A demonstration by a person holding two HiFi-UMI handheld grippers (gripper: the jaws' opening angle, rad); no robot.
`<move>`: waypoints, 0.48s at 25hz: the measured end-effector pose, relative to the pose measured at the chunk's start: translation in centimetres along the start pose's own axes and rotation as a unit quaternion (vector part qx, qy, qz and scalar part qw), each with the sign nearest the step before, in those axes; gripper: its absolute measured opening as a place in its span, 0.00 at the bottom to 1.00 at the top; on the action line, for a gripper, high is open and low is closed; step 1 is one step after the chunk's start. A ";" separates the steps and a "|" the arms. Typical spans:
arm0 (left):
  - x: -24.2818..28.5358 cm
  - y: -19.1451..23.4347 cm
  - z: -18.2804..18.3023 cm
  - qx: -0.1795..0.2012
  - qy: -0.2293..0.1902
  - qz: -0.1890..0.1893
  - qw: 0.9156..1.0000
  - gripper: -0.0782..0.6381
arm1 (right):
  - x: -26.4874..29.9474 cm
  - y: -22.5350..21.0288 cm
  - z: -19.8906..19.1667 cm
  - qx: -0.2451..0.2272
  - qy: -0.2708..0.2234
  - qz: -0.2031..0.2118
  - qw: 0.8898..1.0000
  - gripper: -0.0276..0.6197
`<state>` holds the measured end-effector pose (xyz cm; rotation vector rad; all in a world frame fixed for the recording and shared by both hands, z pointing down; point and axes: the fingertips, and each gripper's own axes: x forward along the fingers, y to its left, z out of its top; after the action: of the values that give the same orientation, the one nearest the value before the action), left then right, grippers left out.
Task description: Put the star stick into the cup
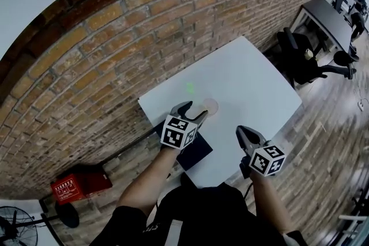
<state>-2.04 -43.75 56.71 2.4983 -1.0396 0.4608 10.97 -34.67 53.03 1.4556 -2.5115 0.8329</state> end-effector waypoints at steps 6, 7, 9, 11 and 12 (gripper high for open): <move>-5.6 -0.5 2.8 0.019 -0.070 0.004 0.997 0.37 | -2.4 2.4 1.4 -0.007 -0.027 -0.002 1.000 0.04; -6.5 -0.6 3.3 0.021 -0.081 0.006 0.996 0.35 | -2.6 3.0 1.6 -0.013 -0.028 -0.002 1.000 0.04; -8.0 -0.9 3.9 0.018 -0.099 0.008 0.995 0.31 | -3.2 4.1 1.7 -0.029 -0.026 -0.002 0.999 0.04; -9.2 -1.5 4.4 0.011 -0.116 0.008 0.993 0.27 | -3.7 4.8 1.9 -0.051 -0.023 -0.007 0.998 0.05; -9.9 -1.7 4.7 0.009 -0.124 0.009 0.992 0.25 | -3.8 5.1 2.2 -0.061 -0.023 -0.007 0.998 0.05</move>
<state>-6.71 -38.94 47.92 2.6126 -1.1552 0.1682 9.10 -30.93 47.81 1.4681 -2.5327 0.6390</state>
